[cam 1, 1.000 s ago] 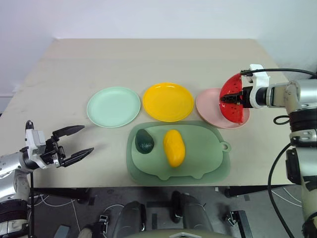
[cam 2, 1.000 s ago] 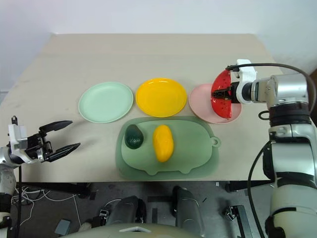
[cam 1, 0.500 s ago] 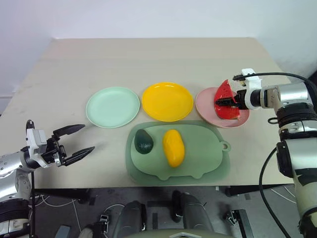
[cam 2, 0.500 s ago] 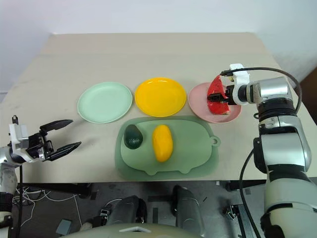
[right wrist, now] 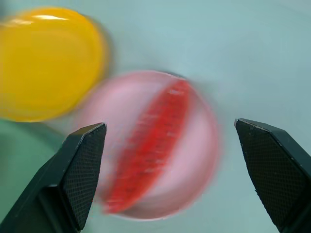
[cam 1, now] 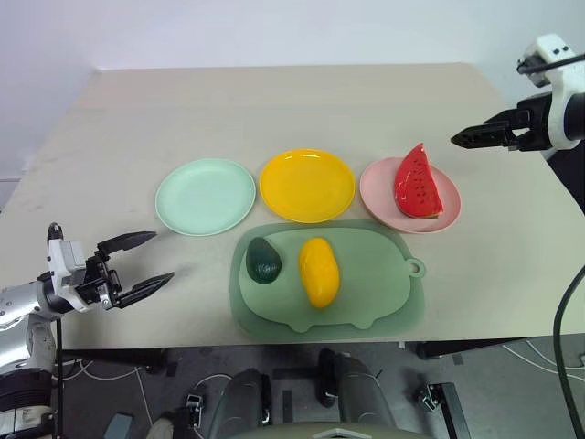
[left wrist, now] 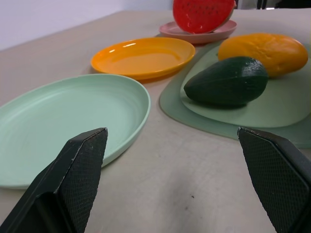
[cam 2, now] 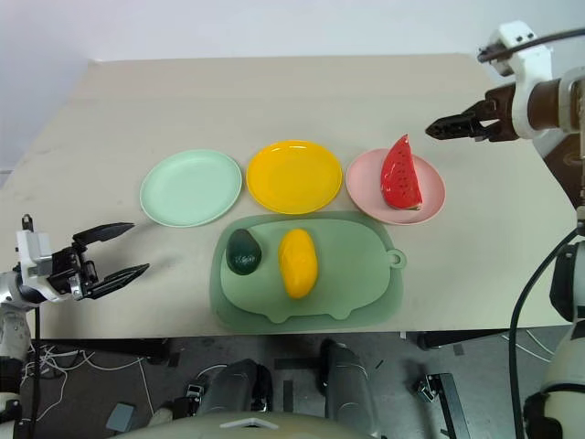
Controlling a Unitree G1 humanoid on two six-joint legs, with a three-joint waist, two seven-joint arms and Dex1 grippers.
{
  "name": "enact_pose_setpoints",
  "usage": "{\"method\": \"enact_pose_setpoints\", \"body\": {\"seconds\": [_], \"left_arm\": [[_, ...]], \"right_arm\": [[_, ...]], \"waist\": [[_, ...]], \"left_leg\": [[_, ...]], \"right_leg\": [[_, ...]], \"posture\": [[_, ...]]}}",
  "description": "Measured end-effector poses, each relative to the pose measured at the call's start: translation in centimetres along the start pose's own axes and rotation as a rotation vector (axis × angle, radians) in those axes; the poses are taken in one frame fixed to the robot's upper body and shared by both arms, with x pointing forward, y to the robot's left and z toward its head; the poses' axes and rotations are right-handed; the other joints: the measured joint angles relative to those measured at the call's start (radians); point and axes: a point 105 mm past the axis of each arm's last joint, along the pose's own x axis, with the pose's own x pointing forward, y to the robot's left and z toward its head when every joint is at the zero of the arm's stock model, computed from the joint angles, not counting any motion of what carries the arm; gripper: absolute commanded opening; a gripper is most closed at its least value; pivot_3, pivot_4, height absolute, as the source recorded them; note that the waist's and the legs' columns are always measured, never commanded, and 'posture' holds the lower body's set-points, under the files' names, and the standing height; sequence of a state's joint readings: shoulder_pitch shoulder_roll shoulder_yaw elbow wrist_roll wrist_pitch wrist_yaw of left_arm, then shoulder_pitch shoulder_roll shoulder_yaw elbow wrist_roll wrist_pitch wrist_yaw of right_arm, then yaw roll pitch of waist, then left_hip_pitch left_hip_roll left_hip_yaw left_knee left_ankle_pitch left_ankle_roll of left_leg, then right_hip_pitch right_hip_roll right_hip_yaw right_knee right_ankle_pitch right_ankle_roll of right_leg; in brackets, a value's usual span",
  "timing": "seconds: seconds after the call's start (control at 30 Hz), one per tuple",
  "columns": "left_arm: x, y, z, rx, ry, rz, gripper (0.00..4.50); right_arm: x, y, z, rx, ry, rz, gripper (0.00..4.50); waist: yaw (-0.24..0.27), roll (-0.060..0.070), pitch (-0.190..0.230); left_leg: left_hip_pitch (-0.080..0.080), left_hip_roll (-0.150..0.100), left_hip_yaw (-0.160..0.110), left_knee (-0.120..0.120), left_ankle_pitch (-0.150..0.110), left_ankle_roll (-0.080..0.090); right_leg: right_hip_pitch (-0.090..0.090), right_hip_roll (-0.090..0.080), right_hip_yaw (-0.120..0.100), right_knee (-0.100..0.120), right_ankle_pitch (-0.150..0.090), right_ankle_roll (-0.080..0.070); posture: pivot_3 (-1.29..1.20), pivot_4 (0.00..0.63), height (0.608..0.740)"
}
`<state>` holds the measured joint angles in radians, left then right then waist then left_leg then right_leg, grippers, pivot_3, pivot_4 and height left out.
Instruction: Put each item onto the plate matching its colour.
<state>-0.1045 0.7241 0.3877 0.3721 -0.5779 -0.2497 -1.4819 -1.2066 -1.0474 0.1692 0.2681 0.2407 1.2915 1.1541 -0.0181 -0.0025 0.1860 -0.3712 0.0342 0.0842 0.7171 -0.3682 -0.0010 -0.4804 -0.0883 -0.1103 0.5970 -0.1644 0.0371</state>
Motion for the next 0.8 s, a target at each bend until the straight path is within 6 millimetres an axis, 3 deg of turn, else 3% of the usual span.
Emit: {"method": "enact_pose_setpoints", "body": {"seconds": [0.17,0.33,0.8], "left_arm": [[0.0,0.1,0.1,0.006,0.000,-0.007,4.50],[0.0,0.0,0.1,0.005,0.000,-0.019,4.50],[-0.4,-0.6,-0.5,-0.019,0.021,-0.019,4.50]], "right_arm": [[1.6,5.6,-1.8,0.047,0.072,0.197,4.45],[4.8,11.2,-6.3,0.041,0.173,0.441,4.45],[8.3,16.1,-8.5,0.117,0.209,0.485,4.45]], "waist": [[0.007,0.000,0.000],[0.006,-0.001,-0.001],[0.005,-0.002,-0.001]], "left_leg": [[-0.001,-0.001,-0.001,0.002,0.000,0.000],[-0.001,-0.002,-0.002,0.003,0.001,-0.001],[0.000,-0.002,0.001,0.003,0.000,0.000]], "right_leg": [[0.001,-0.002,0.000,0.000,0.000,0.000],[0.002,-0.003,-0.002,0.000,0.000,0.000],[0.004,-0.001,-0.002,0.000,0.000,0.000]], "posture": [[0.00,0.150,0.733],[0.00,0.150,0.733],[0.00,0.150,0.733]]}}
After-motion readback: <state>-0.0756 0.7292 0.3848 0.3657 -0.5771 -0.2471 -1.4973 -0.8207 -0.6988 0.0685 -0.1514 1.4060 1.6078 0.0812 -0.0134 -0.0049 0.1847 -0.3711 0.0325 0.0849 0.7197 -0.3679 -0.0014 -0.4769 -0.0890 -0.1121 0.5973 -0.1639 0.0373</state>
